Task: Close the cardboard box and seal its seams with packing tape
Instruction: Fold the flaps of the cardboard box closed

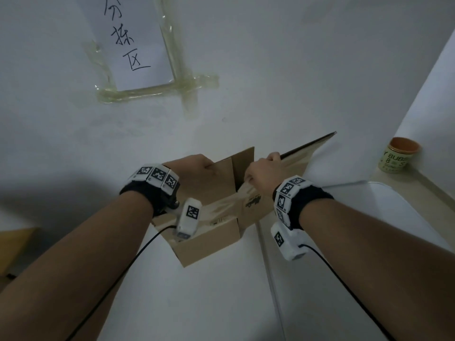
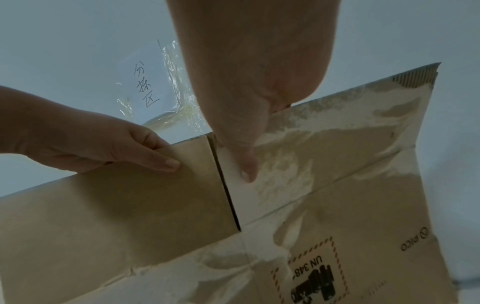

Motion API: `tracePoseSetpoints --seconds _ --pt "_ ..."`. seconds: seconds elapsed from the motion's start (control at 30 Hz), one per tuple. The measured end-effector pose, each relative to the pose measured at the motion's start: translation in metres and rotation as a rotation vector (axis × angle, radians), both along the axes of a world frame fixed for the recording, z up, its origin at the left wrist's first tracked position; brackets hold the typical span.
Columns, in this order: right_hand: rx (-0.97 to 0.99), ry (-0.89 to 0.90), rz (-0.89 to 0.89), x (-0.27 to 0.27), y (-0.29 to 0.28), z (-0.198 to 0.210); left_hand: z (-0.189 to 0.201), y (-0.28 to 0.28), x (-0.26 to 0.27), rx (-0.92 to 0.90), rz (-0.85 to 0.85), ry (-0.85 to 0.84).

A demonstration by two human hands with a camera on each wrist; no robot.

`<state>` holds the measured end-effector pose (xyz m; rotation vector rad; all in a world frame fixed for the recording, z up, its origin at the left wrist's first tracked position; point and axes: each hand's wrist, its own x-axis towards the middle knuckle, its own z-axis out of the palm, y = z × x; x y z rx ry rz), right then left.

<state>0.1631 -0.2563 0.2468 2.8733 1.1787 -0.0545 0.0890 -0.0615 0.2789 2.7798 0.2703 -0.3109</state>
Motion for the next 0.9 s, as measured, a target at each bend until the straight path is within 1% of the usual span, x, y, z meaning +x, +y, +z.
tracePoseSetpoints --seconds 0.1,0.13,0.17,0.2,0.27,0.33,0.47,0.53,0.63,0.7,0.8,0.9 --pt "-0.043 0.028 -0.007 -0.001 0.012 0.004 0.008 -0.008 -0.001 -0.094 0.092 0.102" --pt "-0.048 0.033 -0.004 -0.004 0.013 0.008 0.010 -0.011 0.001 -0.083 0.138 0.137" --pt "-0.046 0.036 0.001 -0.006 0.014 0.010 0.011 -0.012 0.003 -0.035 0.164 0.160" --pt "-0.050 0.035 0.002 -0.009 0.014 0.013 0.010 -0.013 0.005 0.024 0.150 0.180" --pt "-0.077 0.052 -0.018 -0.016 0.014 0.020 0.006 -0.008 0.010 0.123 0.078 0.212" --pt "-0.103 0.079 -0.051 -0.019 0.013 0.023 0.003 -0.004 0.012 0.174 0.050 0.191" --pt "-0.121 0.107 -0.092 -0.024 0.005 0.027 0.005 0.000 0.012 0.170 0.109 0.112" --pt "-0.169 0.088 -0.092 -0.027 0.002 0.033 0.012 0.007 0.009 0.100 0.200 0.074" --pt "-0.322 0.033 -0.106 -0.033 0.006 0.050 0.020 0.028 0.000 -0.195 0.420 0.028" --pt "-0.405 0.004 -0.121 -0.037 0.009 0.064 0.019 0.037 -0.009 -0.354 0.526 0.040" --pt "-0.476 -0.044 -0.125 -0.037 0.004 0.072 0.015 0.026 -0.034 -0.516 0.649 0.084" --pt "-0.497 -0.003 -0.120 -0.038 -0.006 0.074 0.010 0.017 -0.058 -0.566 0.695 0.142"
